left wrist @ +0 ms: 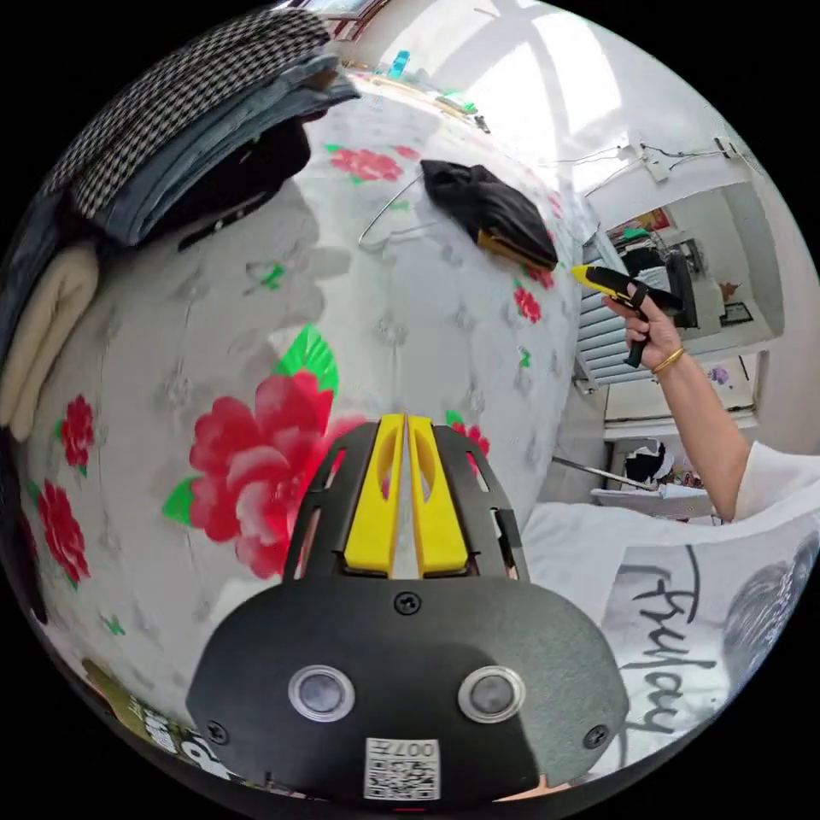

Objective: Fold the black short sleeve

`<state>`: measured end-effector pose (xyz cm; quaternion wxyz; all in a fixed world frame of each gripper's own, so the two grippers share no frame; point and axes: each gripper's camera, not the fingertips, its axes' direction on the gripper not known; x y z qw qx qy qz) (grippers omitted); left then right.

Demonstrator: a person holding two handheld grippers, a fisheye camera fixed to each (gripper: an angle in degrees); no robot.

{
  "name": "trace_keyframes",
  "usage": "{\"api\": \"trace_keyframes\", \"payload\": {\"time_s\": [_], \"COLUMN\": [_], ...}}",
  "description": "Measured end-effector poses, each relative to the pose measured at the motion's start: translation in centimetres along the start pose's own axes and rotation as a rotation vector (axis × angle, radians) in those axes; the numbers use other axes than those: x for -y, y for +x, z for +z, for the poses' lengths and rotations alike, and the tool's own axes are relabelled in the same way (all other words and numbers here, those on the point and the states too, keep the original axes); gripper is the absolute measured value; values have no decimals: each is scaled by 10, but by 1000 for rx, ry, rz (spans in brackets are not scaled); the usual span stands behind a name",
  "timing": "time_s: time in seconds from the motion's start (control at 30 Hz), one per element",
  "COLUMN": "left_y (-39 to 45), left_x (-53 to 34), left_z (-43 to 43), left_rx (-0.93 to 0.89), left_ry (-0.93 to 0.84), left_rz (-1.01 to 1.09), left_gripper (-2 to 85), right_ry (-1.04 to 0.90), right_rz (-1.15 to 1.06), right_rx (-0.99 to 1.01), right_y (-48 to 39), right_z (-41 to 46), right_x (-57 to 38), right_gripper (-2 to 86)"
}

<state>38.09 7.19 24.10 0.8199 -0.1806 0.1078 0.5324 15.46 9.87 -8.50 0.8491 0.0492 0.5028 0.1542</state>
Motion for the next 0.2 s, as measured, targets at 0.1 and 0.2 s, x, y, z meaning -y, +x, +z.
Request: {"api": "trace_keyframes", "payload": {"time_s": [0.1, 0.2], "left_y": [-39, -57], "left_x": [-123, -255], "left_z": [7, -22], "left_rx": [12, 33], "left_ry": [13, 204], "left_rz": [-293, -692], "left_gripper": [9, 46], "right_ry": [-211, -359], "right_rz": [-164, -456], "right_rx": [29, -16], "right_y": [-65, -150], "right_z": [78, 128], "right_x": [-42, -83], "right_gripper": [30, 24]}}
